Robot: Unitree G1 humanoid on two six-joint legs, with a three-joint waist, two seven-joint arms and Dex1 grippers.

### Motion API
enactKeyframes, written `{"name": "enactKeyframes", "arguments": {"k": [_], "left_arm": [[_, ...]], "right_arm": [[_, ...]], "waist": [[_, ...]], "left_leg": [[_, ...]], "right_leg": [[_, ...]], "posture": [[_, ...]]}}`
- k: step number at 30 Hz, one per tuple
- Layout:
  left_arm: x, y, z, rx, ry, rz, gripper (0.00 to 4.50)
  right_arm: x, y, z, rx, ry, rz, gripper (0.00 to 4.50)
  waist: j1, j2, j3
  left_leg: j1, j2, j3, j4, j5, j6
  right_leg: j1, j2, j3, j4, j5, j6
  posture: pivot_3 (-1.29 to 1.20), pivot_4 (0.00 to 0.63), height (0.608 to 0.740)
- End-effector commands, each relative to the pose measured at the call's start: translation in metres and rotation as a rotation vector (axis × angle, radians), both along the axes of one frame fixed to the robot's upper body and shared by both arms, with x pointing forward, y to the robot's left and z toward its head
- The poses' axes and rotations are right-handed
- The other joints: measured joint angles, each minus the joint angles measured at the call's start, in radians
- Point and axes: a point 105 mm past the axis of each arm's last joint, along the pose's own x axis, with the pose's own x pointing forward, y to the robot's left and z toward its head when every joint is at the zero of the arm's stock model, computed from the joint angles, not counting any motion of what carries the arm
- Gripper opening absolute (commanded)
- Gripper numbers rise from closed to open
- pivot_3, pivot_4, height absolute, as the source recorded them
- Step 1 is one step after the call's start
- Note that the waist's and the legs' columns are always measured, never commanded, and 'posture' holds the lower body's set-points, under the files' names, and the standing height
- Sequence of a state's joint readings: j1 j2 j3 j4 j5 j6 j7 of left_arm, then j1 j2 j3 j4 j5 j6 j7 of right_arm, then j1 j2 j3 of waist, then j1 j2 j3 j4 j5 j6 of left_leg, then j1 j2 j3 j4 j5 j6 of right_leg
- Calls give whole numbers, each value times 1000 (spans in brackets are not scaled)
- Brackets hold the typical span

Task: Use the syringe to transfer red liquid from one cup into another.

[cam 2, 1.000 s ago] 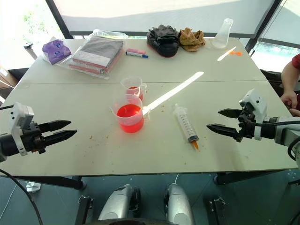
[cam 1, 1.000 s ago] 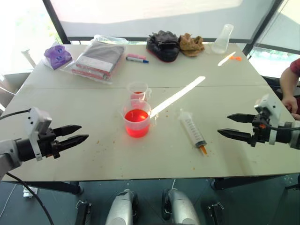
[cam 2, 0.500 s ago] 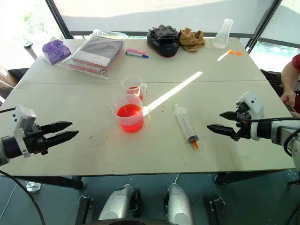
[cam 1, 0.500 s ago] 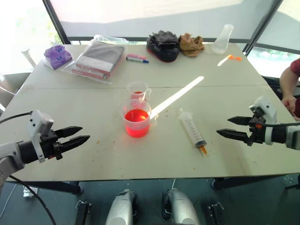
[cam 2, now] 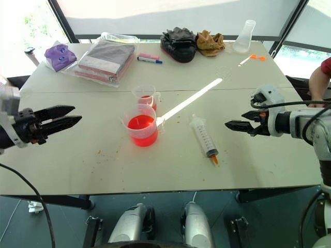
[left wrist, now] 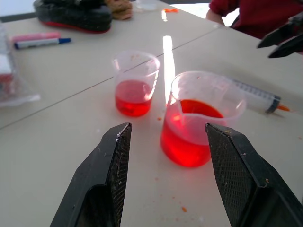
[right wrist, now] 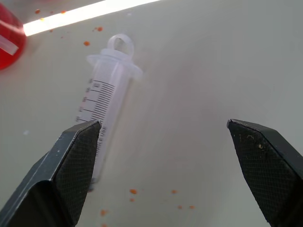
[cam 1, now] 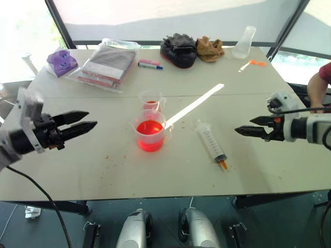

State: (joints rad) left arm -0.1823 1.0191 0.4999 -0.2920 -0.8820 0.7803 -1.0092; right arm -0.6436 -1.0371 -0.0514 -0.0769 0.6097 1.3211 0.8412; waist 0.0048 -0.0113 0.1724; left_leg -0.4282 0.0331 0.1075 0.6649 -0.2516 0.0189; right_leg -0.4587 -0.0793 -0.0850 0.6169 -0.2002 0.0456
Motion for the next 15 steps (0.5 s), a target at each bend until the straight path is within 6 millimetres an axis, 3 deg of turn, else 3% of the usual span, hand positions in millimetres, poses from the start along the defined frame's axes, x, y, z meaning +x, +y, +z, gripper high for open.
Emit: {"name": "enactKeyframes", "arguments": {"k": [1, 6, 15], "left_arm": [[3, -14, -5, 60, 5, -91, 2585], [7, -32, -10, 71, -18, -156, 2585], [7, -37, -21, 23, -47, -101, 2585]], "right_arm": [[4, 24, 12, 55, 48, 35, 4471], [17, 44, 5, 85, 169, 7, 4471], [38, 60, -36, -60, 284, 70, 4471]], "waist": [[-1, 0, 0], [0, 0, 0], [0, 0, 0]], "left_leg": [[0, 0, 0, 0, 0, 0], [0, 0, 1, 1, 0, 0], [-1, -1, 2, 1, 0, 1]], "right_leg": [[0, 0, 0, 0, 0, 0], [0, 0, 0, 1, 0, 0], [0, 0, 0, 1, 2, 4]], "posture": [[0, 150, 740], [0, 150, 740], [0, 150, 740]]}}
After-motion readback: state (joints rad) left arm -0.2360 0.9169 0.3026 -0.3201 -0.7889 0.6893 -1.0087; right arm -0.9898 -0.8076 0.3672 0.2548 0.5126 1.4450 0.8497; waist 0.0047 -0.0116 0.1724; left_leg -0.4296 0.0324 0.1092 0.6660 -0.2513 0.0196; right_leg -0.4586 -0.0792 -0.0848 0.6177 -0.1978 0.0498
